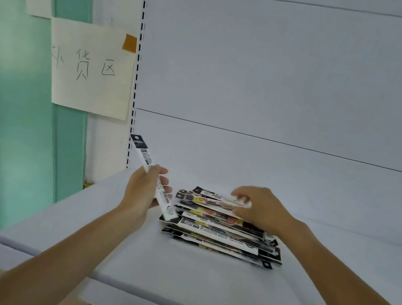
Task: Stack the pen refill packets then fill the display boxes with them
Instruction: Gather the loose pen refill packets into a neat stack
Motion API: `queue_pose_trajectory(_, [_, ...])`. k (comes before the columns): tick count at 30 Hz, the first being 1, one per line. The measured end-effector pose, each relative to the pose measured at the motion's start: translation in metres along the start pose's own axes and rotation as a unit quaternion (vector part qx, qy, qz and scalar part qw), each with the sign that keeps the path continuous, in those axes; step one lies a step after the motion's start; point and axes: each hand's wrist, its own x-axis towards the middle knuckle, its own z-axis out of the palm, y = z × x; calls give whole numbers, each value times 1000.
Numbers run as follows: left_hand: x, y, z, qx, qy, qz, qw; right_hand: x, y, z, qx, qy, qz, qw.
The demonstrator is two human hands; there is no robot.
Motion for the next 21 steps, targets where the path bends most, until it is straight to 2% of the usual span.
queue_pose_trajectory(1, [0, 0, -5, 5, -10, -13, 1000, 0, 8, 1, -7, -20, 15, 1000])
queue_pose_trajectory(3, [-2, -3, -10, 16, -45, -41, 998, 0, 11, 3, 15, -8, 11, 1000])
queue_pose_trajectory(8, [-5, -9, -2, -23, -82, -71, 994, 5, -31, 4, 41, 141, -53, 988])
queue_pose_trajectory(10, [-4, -8, 7, -40, -100, -65, 992, 4, -57, 10, 50, 123, -94, 987])
queue_pose_trajectory(13, [-6, -5, 17, -24, -103, -50, 993, -2, -82, 23, 36, 25, -161, 986])
queue_pose_trajectory(14, [-7, -5, 18, -3, -93, -45, 995, -2, -83, 23, 74, 3, -156, 985])
queue_pose_trajectory(16, [-5, -6, 15, 11, -75, -42, 996, 1, -74, 15, 127, 14, -117, 985])
queue_pose_trajectory(18, [-2, -5, 8, 13, -66, -45, 997, 6, -50, 5, 87, 38, -69, 993])
queue_pose_trajectory(21, [2, -5, -2, 33, -68, -46, 996, 9, -8, 0, -33, -30, 12, 999])
